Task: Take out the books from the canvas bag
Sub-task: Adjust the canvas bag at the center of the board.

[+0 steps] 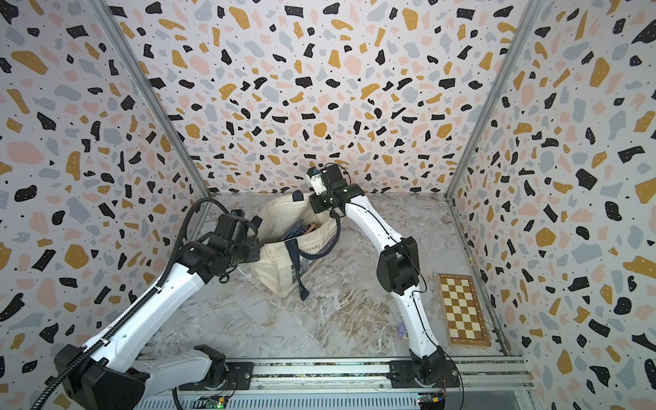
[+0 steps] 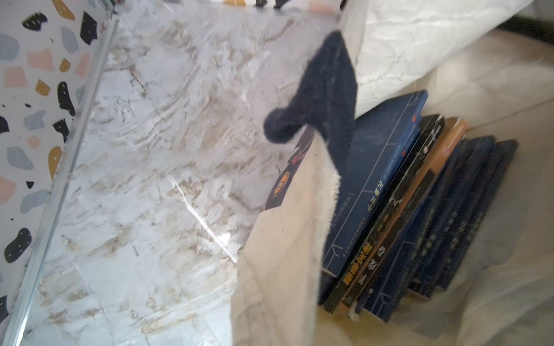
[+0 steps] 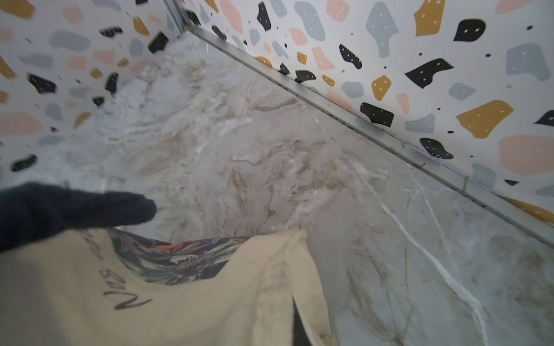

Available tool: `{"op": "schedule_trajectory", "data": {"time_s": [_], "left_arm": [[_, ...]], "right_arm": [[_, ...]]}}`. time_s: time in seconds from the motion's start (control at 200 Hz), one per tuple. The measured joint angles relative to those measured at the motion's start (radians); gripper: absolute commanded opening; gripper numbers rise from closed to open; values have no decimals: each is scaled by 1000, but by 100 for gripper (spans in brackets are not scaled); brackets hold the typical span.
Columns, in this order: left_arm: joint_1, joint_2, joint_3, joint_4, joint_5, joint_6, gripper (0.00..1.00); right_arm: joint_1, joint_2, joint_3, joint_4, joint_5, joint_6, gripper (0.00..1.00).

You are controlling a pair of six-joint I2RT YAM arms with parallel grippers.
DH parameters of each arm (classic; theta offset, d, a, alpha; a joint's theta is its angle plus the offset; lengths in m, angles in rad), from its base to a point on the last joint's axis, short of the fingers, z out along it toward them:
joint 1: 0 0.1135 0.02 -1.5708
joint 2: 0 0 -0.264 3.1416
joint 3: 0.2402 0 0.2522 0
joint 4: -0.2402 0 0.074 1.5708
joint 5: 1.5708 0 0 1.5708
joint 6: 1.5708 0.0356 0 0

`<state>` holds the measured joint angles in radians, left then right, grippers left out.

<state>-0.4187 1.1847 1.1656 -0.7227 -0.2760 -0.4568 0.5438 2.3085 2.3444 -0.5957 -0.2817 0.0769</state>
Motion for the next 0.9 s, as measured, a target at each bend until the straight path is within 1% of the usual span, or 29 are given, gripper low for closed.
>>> {"op": "schedule_trajectory", "data": {"time_s": [0.055,0.115,0.195,0.305,0.41,0.515,0.601,0.721,0.901], "left_arm": [[0,0,0,42,-6,-1,0],[1,-2,-15,105,-11,0,0],[5,-16,-69,201,-16,-5,0],[9,-66,-193,321,-21,-47,0],[2,-134,-338,430,-9,-119,0],[-36,-193,-484,511,-2,-166,0],[-74,-228,-565,538,-2,-169,0],[-124,-293,-632,548,-8,-157,0],[-173,-411,-752,564,5,-141,0]], "right_arm": [[-14,-22,-35,39,-34,29,0],[-29,-77,-128,94,-59,56,0],[-39,-219,-360,202,-74,90,0],[-33,-428,-693,357,-76,132,0],[-31,-582,-937,490,-64,180,0],[-30,-700,-1157,639,-58,238,0],[-29,-767,-1297,744,-50,280,0],[-26,-853,-1463,861,-44,331,0],[13,-960,-1656,965,-3,384,0]]}}
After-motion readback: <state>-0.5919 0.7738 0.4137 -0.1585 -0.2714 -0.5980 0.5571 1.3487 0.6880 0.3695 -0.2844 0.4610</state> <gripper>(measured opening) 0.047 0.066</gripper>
